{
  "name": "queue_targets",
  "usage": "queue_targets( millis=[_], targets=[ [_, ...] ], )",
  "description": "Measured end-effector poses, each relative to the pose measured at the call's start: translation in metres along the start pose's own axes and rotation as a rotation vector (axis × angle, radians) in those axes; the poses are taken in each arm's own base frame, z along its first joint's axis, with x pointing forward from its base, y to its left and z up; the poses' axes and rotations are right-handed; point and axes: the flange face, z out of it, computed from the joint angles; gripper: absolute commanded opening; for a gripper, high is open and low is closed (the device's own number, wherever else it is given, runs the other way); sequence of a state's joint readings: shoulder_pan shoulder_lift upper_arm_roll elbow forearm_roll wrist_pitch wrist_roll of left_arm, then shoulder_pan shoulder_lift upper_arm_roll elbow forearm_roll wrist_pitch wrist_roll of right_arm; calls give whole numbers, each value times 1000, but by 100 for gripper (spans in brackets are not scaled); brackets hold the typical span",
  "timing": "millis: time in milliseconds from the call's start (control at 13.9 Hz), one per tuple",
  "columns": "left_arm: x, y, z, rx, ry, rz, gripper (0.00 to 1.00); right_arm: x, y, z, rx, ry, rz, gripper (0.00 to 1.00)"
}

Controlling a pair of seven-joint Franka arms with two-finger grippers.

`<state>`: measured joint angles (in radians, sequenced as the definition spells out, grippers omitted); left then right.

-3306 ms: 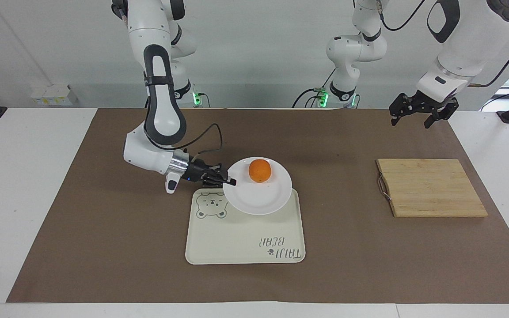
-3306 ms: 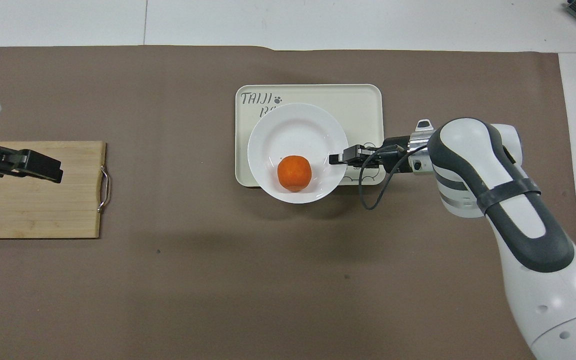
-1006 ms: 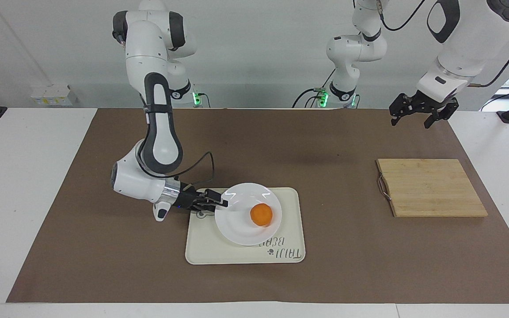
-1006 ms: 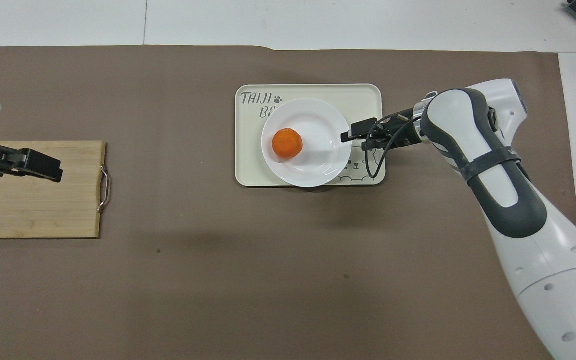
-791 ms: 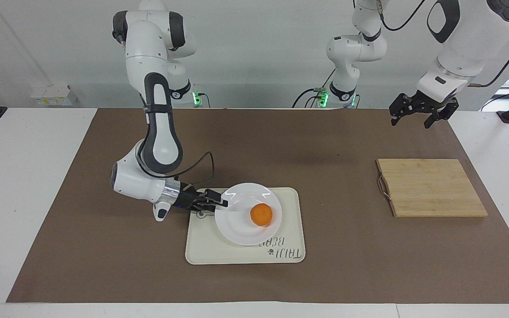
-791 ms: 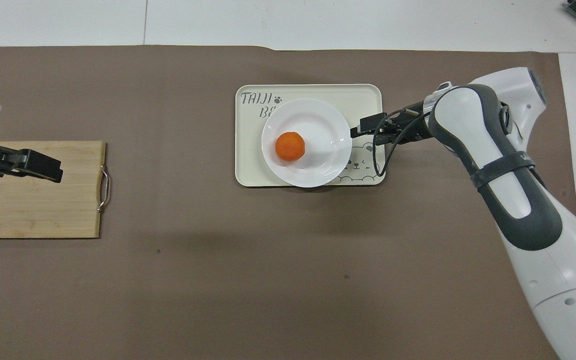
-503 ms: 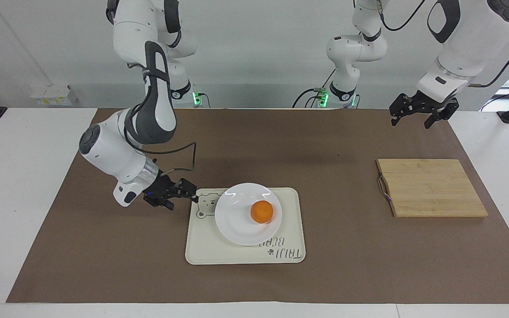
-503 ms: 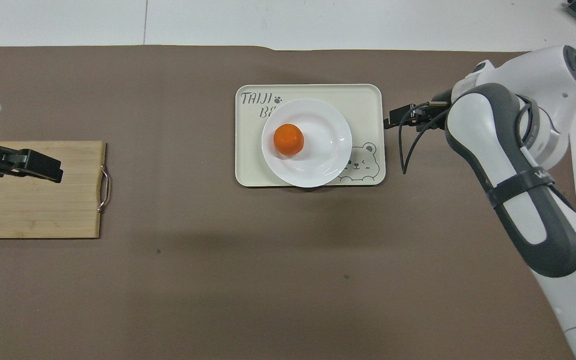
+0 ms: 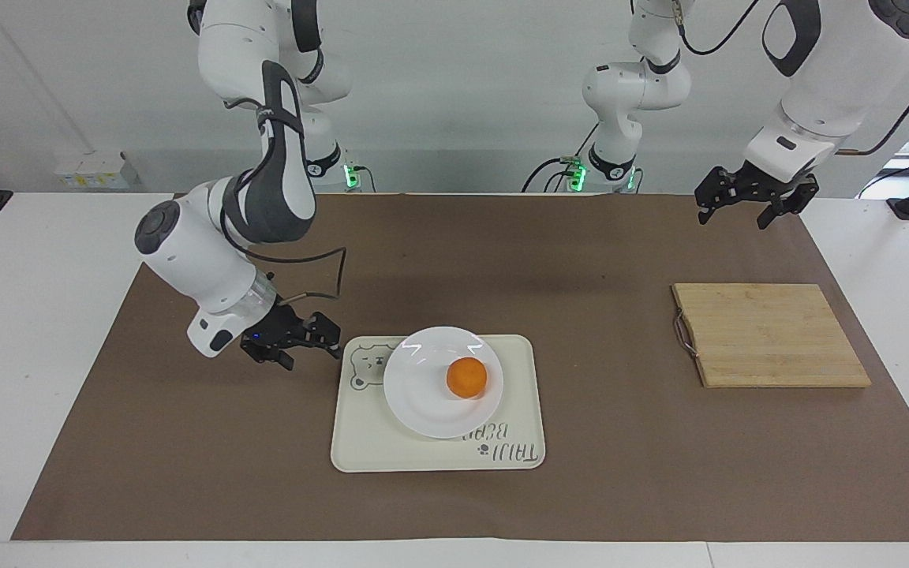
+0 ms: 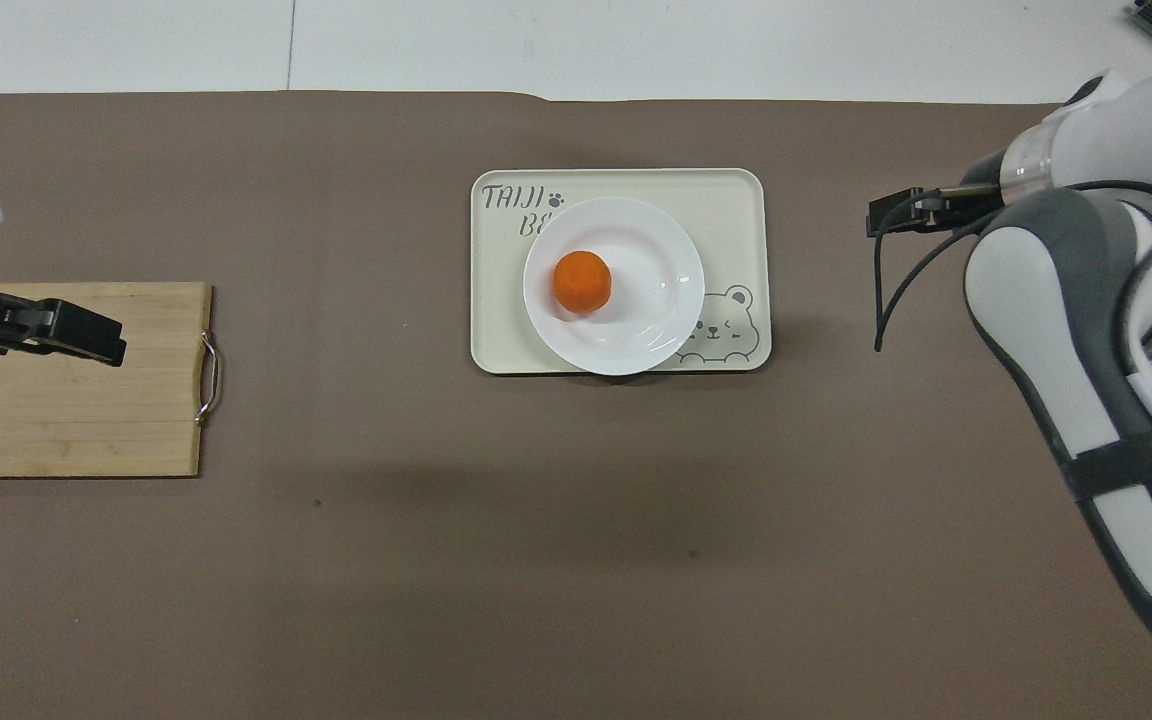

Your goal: Place orange and plate with both arms

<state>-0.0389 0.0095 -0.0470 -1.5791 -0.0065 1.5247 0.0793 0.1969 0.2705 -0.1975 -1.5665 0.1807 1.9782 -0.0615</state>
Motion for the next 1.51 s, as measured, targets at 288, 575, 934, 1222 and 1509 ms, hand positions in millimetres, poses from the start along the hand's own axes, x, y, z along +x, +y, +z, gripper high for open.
queue_targets(
  millis=[288,575,934,1222,1509],
  targets=[
    [0,0,0,0,0,0,100,-25,39,-61,-79,-33,23,100],
    [0,0,0,0,0,0,100,-58,51,-114,-85,-84,75,100],
    [0,0,0,0,0,0,100,-88,59,-155,-100,-105,92,100],
    [0,0,0,0,0,0,100,-97,59,-148,-94,-147,93,100],
    [0,0,0,0,0,0,100,-97,53,-150,-92,-148,59,100]
  ],
)
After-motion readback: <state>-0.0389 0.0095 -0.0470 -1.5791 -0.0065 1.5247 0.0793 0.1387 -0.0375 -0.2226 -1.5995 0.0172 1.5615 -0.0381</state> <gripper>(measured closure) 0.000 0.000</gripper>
